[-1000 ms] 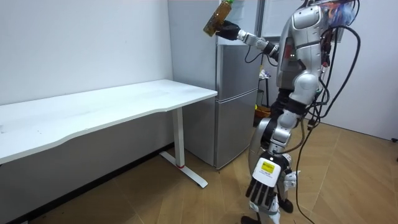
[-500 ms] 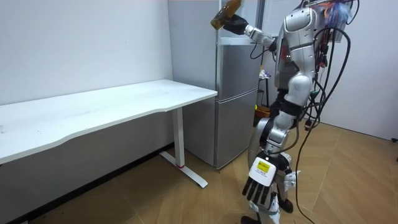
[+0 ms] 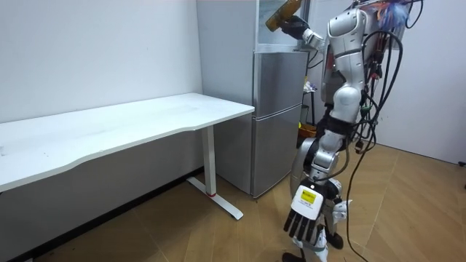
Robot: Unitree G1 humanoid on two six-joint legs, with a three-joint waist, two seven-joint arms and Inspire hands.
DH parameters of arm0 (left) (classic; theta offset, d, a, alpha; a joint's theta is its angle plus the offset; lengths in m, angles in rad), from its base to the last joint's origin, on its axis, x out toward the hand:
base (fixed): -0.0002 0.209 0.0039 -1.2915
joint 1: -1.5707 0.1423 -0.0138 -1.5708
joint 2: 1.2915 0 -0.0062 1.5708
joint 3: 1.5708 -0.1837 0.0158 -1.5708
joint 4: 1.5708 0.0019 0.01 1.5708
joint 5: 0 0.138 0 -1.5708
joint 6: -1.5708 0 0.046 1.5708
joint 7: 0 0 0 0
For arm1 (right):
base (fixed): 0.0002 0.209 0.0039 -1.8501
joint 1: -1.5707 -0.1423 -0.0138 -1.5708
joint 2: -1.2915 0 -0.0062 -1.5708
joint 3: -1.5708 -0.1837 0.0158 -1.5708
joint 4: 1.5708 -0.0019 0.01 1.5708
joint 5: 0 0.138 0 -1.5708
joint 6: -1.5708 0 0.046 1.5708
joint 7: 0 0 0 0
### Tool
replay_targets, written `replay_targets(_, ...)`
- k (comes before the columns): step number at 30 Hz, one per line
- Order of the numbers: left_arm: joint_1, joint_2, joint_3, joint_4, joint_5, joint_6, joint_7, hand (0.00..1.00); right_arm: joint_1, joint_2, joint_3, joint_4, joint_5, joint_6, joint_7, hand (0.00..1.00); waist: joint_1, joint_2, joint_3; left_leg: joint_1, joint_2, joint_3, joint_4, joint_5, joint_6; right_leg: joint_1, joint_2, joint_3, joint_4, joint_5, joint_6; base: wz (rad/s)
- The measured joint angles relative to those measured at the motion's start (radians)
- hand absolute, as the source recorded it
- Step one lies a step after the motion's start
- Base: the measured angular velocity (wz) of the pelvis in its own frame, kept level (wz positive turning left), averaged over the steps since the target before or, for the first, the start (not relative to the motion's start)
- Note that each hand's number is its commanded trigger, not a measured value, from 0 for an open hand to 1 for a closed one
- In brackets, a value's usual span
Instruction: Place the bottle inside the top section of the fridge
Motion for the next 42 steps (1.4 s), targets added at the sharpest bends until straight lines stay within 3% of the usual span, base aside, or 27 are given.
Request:
replay_targets(3,0.000,0.001,0.002,0.000,0.001,0.000,0.007,0.00,0.026,0.000,-0.018,0.000,0.007,0.000,-0.018,1.00,-0.010,-0.007,-0.0028,0.011,0.002,0.009,-0.008,0.000,0.000,0.006,0.000,0.003,0.000,0.000,0.000,-0.08)
replay_targets(10,0.001,0.001,0.001,0.000,0.001,0.004,0.011,0.00,0.029,0.000,-0.023,0.010,0.118,0.000,-0.081,1.00,-0.017,-0.009,0.0002,0.024,0.004,0.023,-0.011,0.000,0.000,0.009,0.001,0.008,0.001,0.001,-0.002,-0.05)
replay_targets(19,-0.005,0.001,0.002,-0.003,0.000,0.027,0.011,0.00,0.029,-0.001,-0.025,0.092,0.150,0.002,-0.131,1.00,-0.011,0.004,0.0072,0.017,0.012,0.023,-0.013,-0.003,-0.004,0.006,0.009,0.007,0.001,0.003,-0.005,0.00)
replay_targets(26,-0.005,0.002,0.002,-0.038,0.001,0.047,0.011,0.00,0.026,-0.001,-0.021,0.147,0.136,0.033,-0.178,1.00,-0.003,0.005,0.0063,0.000,0.013,0.021,-0.008,-0.002,-0.005,-0.011,0.010,0.002,0.002,0.003,-0.005,0.01)
replay_targets(33,-0.027,-0.002,0.000,-0.039,0.001,0.062,0.012,0.00,-0.050,-0.006,-0.003,0.214,0.107,0.076,-0.182,1.00,0.020,-0.004,0.0103,-0.009,0.013,0.020,-0.007,-0.002,-0.005,-0.024,0.009,0.000,0.004,0.003,-0.005,0.00)
replay_targets(42,-0.024,0.004,0.000,-0.041,0.002,0.070,0.012,0.00,-0.200,-0.007,0.062,0.342,0.111,0.075,-0.211,1.00,0.047,-0.013,0.0110,-0.019,0.013,0.016,-0.006,-0.002,-0.005,-0.027,0.010,-0.008,0.005,0.003,-0.005,0.01)
